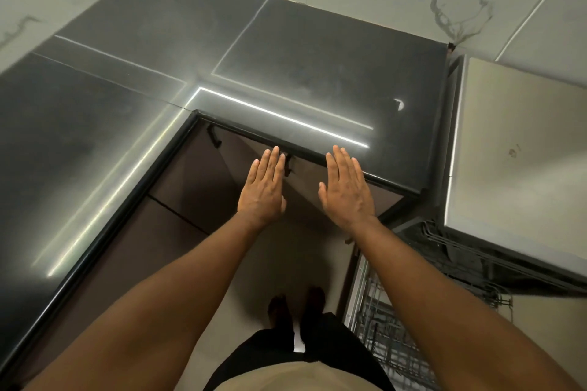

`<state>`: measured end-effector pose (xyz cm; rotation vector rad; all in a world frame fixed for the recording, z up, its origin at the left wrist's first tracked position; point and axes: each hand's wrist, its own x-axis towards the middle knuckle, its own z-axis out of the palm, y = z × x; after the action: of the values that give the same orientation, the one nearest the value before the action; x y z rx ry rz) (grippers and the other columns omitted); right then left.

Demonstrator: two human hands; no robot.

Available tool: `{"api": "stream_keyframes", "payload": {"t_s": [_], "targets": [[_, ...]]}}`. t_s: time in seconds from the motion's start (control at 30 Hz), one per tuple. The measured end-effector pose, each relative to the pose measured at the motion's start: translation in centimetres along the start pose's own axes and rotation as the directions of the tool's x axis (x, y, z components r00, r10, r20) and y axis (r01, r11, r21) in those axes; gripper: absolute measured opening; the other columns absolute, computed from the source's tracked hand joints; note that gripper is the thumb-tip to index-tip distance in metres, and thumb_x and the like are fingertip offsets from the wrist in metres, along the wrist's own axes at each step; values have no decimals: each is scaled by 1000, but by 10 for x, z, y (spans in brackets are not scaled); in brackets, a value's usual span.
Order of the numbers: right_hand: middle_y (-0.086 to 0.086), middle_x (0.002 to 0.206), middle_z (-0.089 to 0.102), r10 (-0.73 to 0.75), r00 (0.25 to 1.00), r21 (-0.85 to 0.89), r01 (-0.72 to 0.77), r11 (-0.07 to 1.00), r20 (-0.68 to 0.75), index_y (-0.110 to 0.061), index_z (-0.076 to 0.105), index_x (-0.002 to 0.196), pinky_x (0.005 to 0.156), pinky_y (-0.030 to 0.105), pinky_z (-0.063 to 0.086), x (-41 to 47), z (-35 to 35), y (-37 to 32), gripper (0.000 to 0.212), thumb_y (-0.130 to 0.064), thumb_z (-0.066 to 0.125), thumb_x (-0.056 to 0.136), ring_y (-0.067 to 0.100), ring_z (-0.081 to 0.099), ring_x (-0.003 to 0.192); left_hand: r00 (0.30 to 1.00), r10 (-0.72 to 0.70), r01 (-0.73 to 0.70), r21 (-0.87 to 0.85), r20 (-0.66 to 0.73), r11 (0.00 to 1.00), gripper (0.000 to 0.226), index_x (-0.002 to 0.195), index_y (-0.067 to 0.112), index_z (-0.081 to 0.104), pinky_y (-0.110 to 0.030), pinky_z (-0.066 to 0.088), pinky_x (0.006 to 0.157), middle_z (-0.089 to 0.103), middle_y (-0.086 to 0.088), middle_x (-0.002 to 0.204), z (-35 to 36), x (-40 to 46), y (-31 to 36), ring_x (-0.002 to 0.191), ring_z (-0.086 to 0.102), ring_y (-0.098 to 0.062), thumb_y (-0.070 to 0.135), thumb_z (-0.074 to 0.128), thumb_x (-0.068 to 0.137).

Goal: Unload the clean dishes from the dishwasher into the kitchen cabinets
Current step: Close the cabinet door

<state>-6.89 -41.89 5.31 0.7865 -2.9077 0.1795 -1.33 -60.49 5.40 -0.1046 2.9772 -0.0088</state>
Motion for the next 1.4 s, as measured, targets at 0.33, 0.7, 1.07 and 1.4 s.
{"api": "stream_keyframes", "payload": {"t_s": [0.33,0.7,1.07,1.4], "targets": [[23,153,34,-60,991,16,62,998,-118,0,37,145,120,45,19,-21,-44,-12,71,-28,64,86,35,29,145,990,-72,63,-72,-124,995,84,155,9,-12,-39,-11,122,-24,-9,161,-38,-52,3,148,-23,-22,36,42,97],[23,151,36,-199,938,68,227,972,-285,1,42,142,119,47,25,-60,-112,-55,66,-26,61,84,36,32,143,929,-218,213,-49,-300,976,85,155,9,-11,-38,-12,122,-20,-9,162,-93,-152,-2,149,-21,-21,35,44,95],[19,157,27,-299,842,47,356,933,-450,-1,31,148,122,41,11,-31,-203,-108,70,-29,58,90,31,20,148,839,-244,273,-11,-486,962,87,154,7,-11,-37,-15,120,-22,-10,161,-181,-186,-40,148,-23,-23,33,46,93],[22,156,30,-323,713,-29,391,920,-622,1,36,146,120,44,20,6,-283,-164,68,-28,59,90,34,26,146,688,-197,381,117,-698,917,92,156,5,3,-39,-11,120,-9,-14,163,-273,-210,-89,151,-12,-27,24,56,83]]}}
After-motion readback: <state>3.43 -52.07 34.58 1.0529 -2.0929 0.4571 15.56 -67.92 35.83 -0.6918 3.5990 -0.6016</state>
